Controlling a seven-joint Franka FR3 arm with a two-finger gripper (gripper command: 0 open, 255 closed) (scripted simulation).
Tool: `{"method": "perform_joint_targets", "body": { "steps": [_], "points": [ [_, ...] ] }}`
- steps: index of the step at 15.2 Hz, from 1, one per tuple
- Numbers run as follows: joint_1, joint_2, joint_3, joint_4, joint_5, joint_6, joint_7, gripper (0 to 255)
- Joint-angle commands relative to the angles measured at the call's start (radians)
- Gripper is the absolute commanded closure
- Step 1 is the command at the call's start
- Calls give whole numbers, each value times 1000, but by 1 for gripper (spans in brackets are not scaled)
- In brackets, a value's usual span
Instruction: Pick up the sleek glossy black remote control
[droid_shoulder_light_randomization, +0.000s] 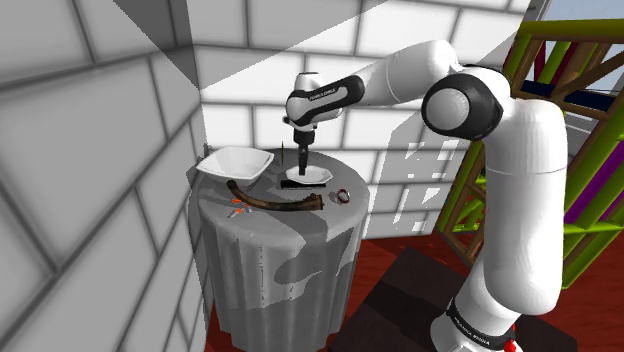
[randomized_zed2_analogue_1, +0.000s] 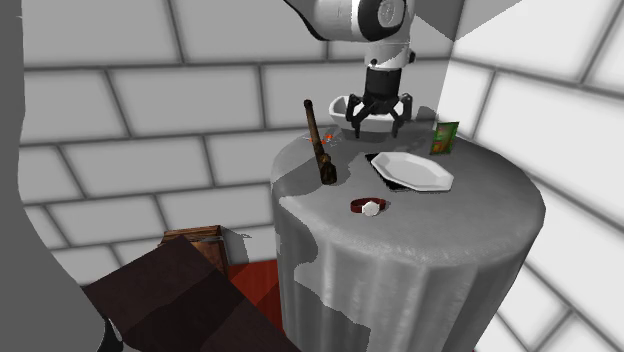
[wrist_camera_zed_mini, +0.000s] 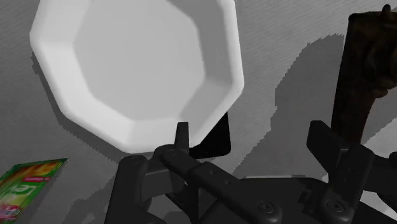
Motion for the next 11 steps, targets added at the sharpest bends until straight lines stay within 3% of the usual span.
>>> {"method": "perform_joint_targets", "body": {
  "steps": [1, 6, 11],
  "points": [
    [-4, 69, 13, 64, 9, 0, -35, 0],
    [-18, 262, 44, 289, 21, -42, -104, 0],
    [-19, 287, 47, 262, 24, 10, -107, 0]
  ]
}}
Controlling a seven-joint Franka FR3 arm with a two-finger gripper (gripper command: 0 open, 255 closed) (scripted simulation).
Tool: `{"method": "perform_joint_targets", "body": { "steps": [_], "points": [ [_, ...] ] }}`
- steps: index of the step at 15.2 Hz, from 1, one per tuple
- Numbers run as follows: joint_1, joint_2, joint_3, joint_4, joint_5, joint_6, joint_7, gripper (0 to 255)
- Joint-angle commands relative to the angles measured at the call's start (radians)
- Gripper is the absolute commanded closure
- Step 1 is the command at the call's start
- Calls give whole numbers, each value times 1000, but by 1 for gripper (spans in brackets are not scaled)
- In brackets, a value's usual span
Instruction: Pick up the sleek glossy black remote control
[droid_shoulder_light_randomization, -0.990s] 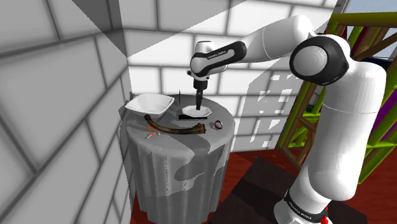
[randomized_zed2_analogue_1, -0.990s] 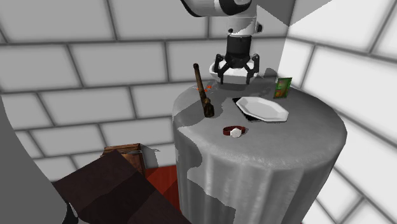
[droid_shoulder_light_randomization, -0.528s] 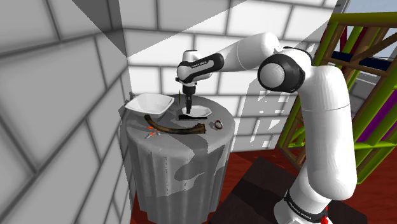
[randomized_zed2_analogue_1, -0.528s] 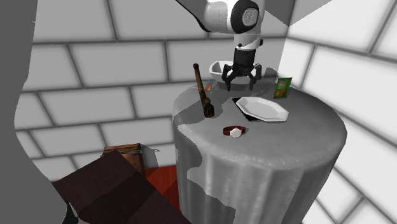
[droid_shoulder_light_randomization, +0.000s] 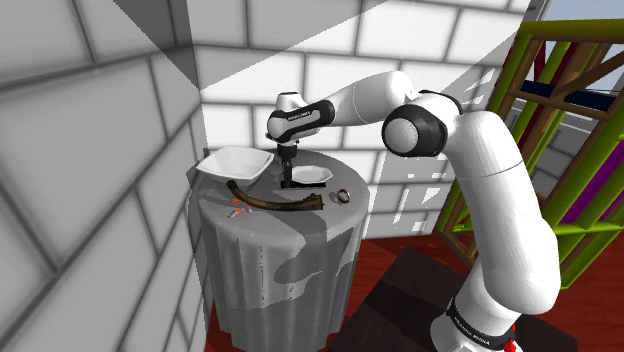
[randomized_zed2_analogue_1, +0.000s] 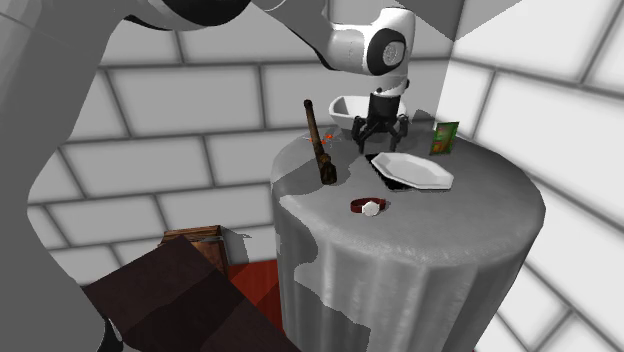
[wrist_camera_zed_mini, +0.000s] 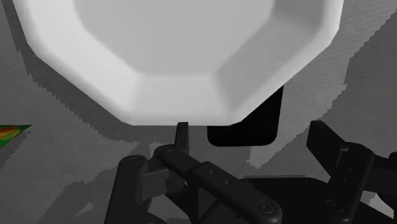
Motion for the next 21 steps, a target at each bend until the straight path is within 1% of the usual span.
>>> {"method": "perform_joint_targets", "body": {
  "steps": [1, 4, 5, 14, 21],
  "points": [
    [-1, 13, 1, -6, 2, 19, -1, 0],
    [-1, 23, 2, -12, 3, 35, -2, 0],
    [-2, 24, 2, -10, 3, 34, -4, 255],
    [-1, 23, 2, -12, 3, 35, -2, 255],
    [0, -15, -1, 23, -2, -37, 1, 255]
  ]
}}
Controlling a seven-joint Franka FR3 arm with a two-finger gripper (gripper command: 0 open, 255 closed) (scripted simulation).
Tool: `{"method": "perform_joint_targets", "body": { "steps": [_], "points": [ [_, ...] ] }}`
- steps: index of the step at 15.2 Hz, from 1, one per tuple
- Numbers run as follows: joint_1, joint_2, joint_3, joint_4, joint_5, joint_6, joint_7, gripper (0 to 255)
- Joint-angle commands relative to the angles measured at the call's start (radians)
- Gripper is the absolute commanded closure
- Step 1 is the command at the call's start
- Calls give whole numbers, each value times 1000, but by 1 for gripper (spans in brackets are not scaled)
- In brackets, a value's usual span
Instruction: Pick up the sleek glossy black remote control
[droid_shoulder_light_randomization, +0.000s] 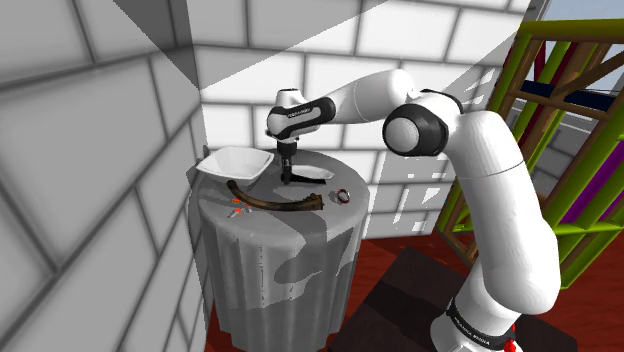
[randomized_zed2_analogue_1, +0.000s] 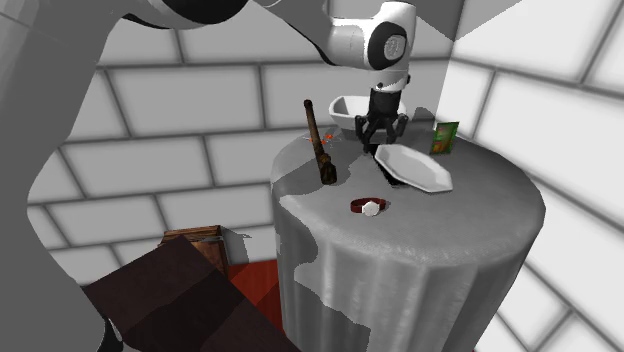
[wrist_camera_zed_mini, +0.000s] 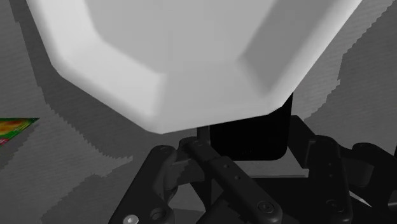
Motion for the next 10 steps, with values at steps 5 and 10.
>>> {"method": "perform_joint_targets", "body": {
  "steps": [5, 10],
  "points": [
    [0, -29, -3, 39, -4, -67, 3, 255],
    [-1, -40, -4, 64, -6, -103, 4, 255]
  ]
}}
